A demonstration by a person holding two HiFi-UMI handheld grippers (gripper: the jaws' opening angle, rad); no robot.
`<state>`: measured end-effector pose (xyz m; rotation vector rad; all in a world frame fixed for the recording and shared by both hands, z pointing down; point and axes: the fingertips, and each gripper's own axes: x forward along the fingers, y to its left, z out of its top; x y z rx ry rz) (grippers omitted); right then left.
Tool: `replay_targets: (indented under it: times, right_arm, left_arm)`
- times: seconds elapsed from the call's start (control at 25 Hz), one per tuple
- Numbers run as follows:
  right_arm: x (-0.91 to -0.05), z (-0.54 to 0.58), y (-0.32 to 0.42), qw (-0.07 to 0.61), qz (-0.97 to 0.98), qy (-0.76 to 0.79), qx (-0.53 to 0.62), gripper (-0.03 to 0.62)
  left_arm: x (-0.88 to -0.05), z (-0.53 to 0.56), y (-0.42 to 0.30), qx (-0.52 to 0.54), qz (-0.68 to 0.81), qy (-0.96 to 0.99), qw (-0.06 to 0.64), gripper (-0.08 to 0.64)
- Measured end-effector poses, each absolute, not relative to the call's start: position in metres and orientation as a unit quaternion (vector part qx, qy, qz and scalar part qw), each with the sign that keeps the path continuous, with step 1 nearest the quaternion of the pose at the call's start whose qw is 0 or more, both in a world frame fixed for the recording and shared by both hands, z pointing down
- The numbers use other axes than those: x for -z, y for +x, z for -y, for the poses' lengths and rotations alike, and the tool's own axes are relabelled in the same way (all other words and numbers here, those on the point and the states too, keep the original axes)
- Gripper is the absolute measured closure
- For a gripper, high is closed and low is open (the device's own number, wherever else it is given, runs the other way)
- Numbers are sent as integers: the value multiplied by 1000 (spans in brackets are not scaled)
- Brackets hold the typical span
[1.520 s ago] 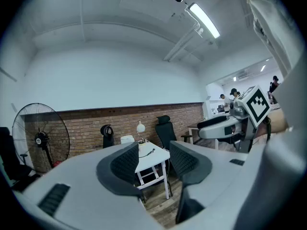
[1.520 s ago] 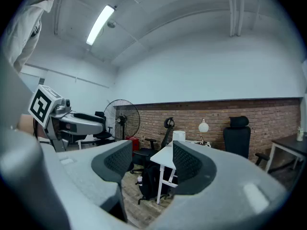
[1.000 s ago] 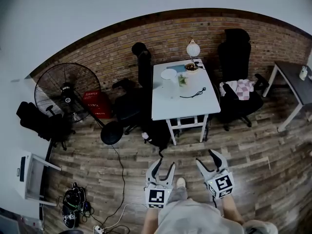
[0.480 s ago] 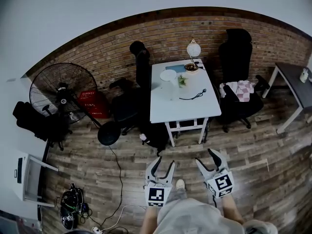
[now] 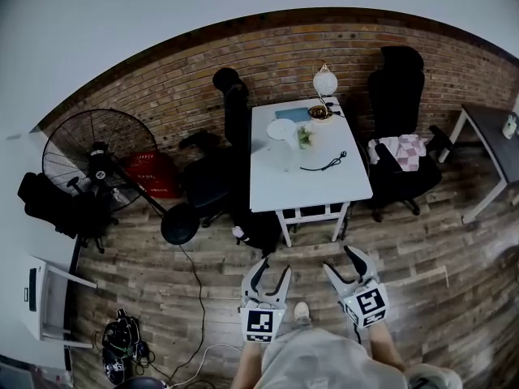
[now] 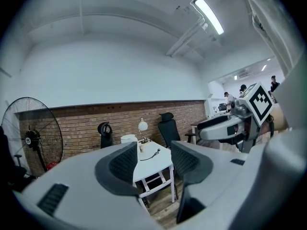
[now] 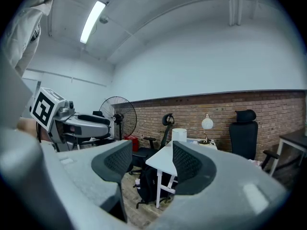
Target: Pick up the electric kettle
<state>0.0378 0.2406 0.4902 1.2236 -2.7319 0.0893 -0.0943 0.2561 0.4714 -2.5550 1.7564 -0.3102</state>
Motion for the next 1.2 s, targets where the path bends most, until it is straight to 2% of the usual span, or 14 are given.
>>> replay_targets:
  times: [0.68, 1.2]
  right_arm:
    - [-491, -164, 2, 91, 898, 429, -29, 347]
    - [-495, -136, 4, 101, 885, 453, -38, 347]
  left_arm:
    - [-476, -170, -131, 94, -544, -834, 3, 337]
    - [-482, -133, -136, 89, -530, -843, -2, 337]
